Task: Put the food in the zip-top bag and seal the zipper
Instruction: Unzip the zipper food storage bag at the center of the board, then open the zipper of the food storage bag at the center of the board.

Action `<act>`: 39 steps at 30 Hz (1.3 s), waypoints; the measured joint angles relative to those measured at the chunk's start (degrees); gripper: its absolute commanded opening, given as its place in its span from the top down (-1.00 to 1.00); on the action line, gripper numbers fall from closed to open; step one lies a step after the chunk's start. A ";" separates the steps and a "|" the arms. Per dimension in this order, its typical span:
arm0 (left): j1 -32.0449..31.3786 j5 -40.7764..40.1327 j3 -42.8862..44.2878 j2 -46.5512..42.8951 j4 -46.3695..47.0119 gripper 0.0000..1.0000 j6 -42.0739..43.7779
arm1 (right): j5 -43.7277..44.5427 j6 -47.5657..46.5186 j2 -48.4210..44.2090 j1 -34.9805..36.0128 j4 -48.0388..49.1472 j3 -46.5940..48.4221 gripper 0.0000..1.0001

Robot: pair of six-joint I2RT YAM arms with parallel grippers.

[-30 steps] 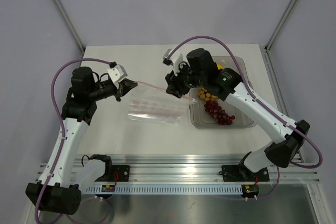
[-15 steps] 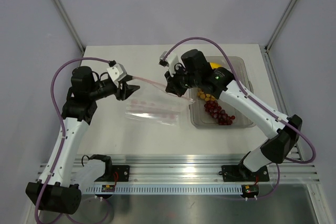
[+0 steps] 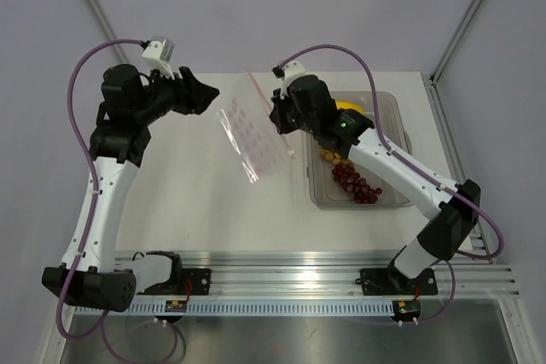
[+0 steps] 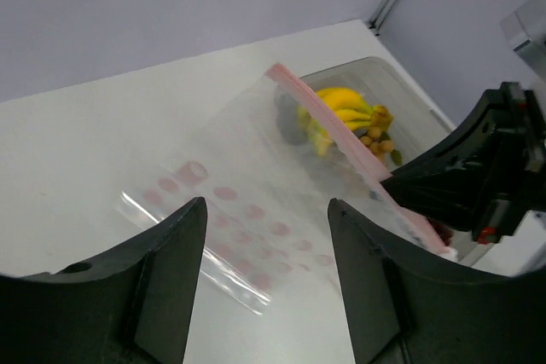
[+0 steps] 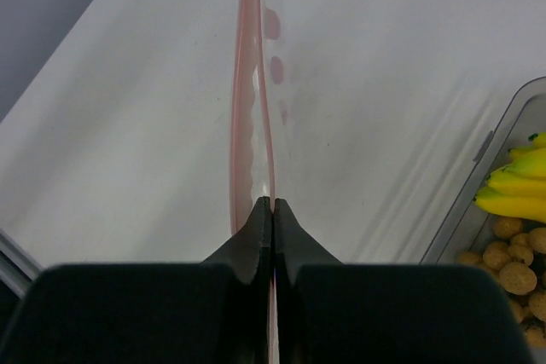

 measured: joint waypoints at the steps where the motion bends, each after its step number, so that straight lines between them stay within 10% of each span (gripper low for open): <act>1: 0.00 0.24 -0.17 -0.07 0.24 -0.18 -3.32 | 0.57 0.63 0.22 0.00 0.74 0.35 1.00; 15: -11.69 -0.20 -17.05 -0.59 12.85 -0.29 -35.19 | 1.44 6.23 0.13 1.09 7.26 -3.85 1.00; 39: -16.31 -11.67 -6.32 7.13 4.31 -0.01 -32.89 | 1.49 6.40 0.13 3.28 7.54 -3.85 1.00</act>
